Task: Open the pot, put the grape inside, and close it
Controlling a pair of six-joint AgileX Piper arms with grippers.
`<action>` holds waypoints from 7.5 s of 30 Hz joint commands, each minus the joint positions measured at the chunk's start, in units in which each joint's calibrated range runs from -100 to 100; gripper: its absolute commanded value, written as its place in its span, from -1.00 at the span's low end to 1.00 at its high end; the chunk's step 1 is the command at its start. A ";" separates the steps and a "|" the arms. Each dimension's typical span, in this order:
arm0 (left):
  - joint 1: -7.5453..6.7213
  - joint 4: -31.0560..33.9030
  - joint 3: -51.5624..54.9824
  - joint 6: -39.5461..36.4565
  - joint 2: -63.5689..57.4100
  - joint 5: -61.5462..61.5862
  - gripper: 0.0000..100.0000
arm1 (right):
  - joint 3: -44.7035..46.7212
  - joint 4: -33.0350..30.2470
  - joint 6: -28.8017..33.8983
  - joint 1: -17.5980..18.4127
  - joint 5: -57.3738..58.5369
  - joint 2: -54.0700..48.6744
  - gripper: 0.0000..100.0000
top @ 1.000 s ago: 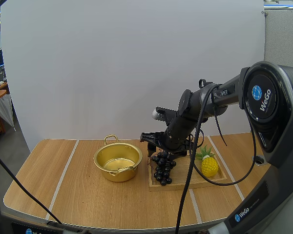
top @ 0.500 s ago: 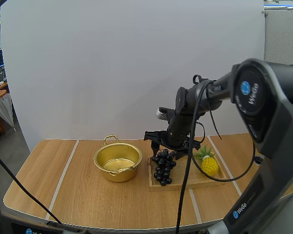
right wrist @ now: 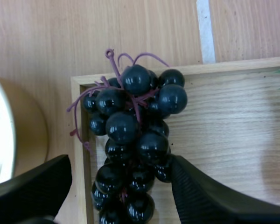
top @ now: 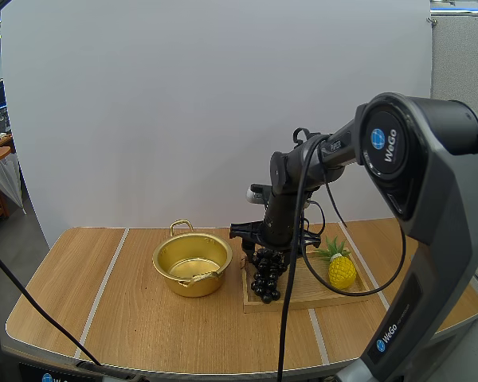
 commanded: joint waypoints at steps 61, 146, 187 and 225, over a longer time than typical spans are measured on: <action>-0.20 0.62 -0.51 -0.64 -0.43 -3.18 -1.00 | -0.35 5.08 -19.17 5.80 -1.44 -27.06 -1.00; -0.20 0.62 -0.51 -0.64 -0.43 -3.18 -1.00 | -21.44 5.16 -21.16 11.50 5.94 -2.01 1.00; -0.20 0.62 -0.51 -0.64 -0.43 -3.18 -1.00 | -18.59 8.54 -21.85 11.50 -0.31 -8.84 -1.00; -0.20 0.62 -0.51 -0.64 -0.43 -3.18 -1.00 | -21.49 6.85 -23.78 11.50 -19.06 16.19 -1.00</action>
